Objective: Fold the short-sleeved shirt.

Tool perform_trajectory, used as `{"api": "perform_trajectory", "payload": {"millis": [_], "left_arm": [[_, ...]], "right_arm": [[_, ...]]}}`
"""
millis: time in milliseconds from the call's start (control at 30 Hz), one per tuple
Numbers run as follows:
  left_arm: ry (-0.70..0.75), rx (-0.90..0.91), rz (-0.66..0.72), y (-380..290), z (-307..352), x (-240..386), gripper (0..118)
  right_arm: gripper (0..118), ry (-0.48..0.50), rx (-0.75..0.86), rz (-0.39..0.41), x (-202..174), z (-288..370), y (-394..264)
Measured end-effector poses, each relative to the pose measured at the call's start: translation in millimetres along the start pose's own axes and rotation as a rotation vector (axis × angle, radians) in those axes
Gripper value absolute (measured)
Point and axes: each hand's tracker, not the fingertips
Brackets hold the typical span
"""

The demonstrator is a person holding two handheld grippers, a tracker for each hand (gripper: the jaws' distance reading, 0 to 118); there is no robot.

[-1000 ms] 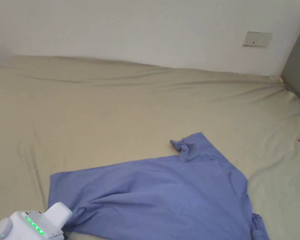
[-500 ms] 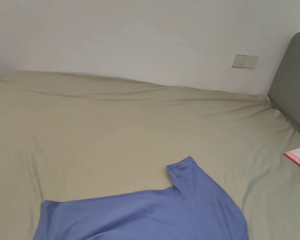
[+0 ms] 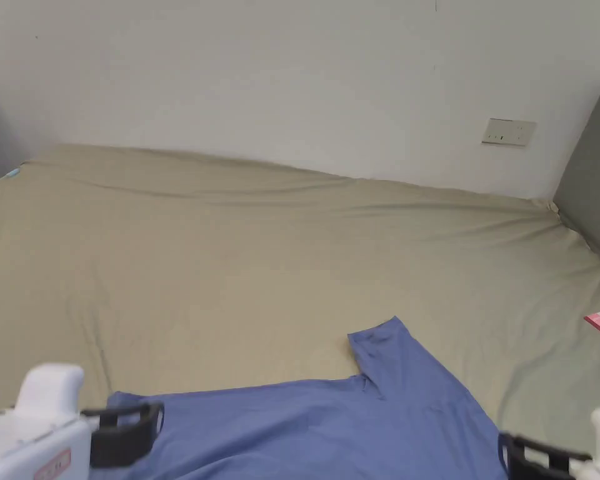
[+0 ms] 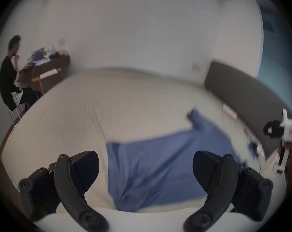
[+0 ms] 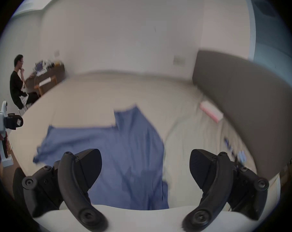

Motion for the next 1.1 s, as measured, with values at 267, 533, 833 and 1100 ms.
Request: {"api": "perform_trajectory", "payload": {"millis": [267, 533, 833, 1100], "left_arm": [[0.207, 0.425, -0.175, 63, 59, 71, 26], [0.276, 0.469, -0.278, 67, 57, 100, 0], [0.265, 0.144, -0.233, 33, -29, 45, 0], [0.278, -0.246, -0.09, -26, -158, -44, 54]], "right_arm": [[81, 0.004, 0.323, 0.075, -77, 43, 89], [2, 0.046, 0.389, 0.151, -130, 34, 103], [2, 0.06, 0.302, 0.215, -140, -16, 87], [2, 0.0, 0.117, 0.216, -102, -76, 55]]}}
